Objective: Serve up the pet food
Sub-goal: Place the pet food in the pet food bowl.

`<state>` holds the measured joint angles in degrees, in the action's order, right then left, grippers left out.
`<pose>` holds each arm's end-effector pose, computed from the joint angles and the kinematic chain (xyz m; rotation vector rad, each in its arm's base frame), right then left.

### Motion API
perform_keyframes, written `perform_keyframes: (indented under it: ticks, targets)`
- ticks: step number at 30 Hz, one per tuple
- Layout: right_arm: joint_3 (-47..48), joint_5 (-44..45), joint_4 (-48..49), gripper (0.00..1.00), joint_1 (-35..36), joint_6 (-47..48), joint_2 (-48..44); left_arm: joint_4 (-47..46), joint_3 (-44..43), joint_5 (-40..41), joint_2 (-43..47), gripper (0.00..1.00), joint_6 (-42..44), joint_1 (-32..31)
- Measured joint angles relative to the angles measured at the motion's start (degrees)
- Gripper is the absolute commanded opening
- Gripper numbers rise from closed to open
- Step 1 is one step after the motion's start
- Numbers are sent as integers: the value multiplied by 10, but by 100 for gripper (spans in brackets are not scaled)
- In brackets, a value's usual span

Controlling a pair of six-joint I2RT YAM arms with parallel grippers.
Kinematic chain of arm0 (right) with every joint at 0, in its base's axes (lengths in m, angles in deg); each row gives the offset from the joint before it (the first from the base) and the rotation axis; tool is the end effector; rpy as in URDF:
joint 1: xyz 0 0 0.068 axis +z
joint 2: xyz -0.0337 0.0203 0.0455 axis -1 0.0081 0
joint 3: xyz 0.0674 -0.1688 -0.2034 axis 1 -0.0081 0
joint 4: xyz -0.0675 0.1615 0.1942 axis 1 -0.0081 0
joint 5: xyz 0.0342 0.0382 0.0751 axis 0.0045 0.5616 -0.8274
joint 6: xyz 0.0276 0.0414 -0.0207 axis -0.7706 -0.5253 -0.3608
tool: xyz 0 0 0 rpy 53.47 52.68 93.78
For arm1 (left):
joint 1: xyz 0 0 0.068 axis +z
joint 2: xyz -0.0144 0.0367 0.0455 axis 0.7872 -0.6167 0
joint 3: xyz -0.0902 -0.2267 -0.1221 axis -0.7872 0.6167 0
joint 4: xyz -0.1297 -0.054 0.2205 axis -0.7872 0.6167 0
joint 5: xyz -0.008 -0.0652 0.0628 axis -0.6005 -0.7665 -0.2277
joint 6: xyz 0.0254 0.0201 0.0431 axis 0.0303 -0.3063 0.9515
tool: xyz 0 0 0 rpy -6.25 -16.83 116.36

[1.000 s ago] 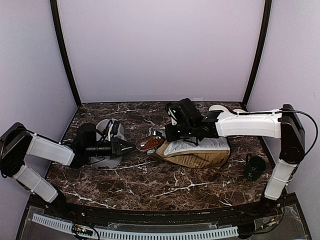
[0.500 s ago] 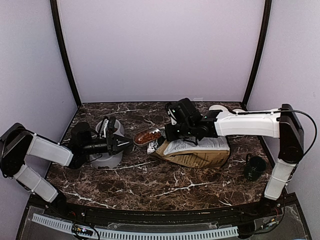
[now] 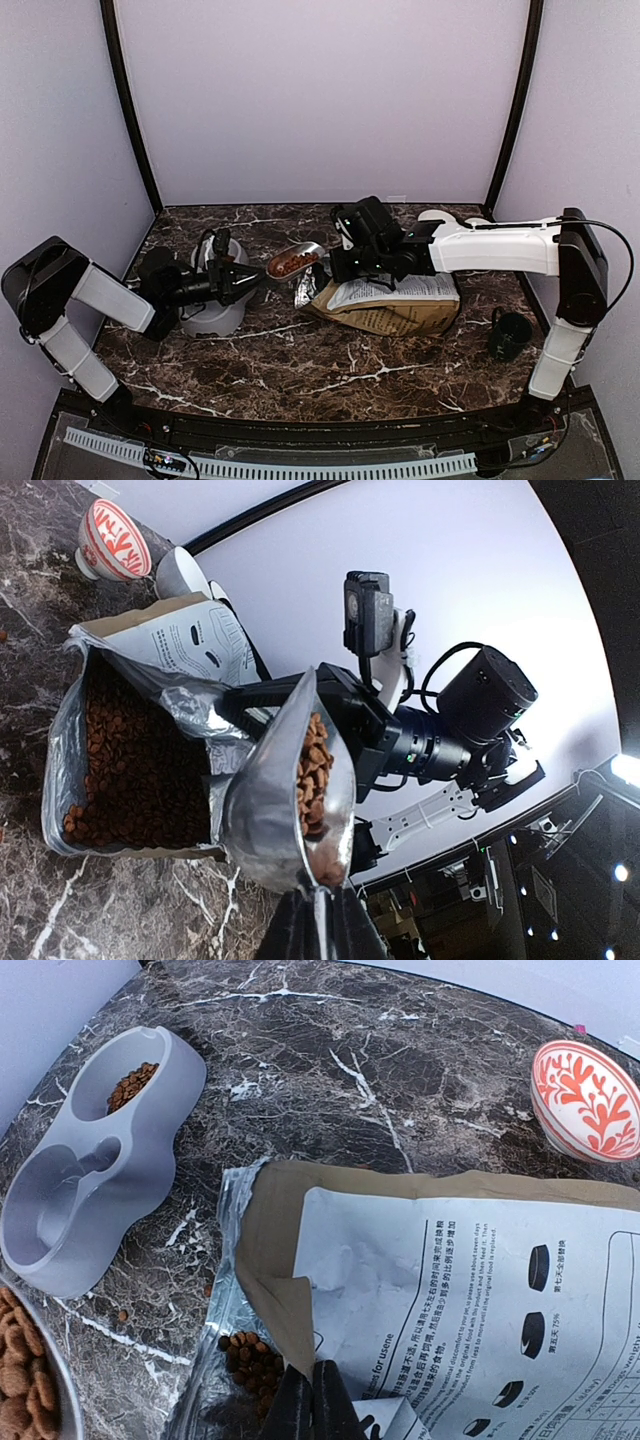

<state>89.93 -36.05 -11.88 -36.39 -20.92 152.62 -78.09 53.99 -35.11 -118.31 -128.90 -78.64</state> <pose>0.2497 0.3188 0.2473 -0.4318 2.2494 0.4479 0.2306 -0.1454 0.1907 0.2219 1.7737 -1.8332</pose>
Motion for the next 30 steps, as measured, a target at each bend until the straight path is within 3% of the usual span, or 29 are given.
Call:
perform_keyframes:
  ticks: [8, 14, 23, 30]
  targets:
    - [-1, 0, 2, 0, 0, 0, 0, 33, 22, 4, 51, 0, 8, 18]
    - [-13, 2, 18, 0, 0, -3, 0, 125, 44, 14, 153, 0, 48, 47]
    - [-15, 2, 24, 0, 0, -2, 0, 340, 58, 68, 308, 0, 128, 96]
    - [-15, 1, 29, 0, 0, -2, 5, 428, 59, 82, 337, 0, 154, 124]
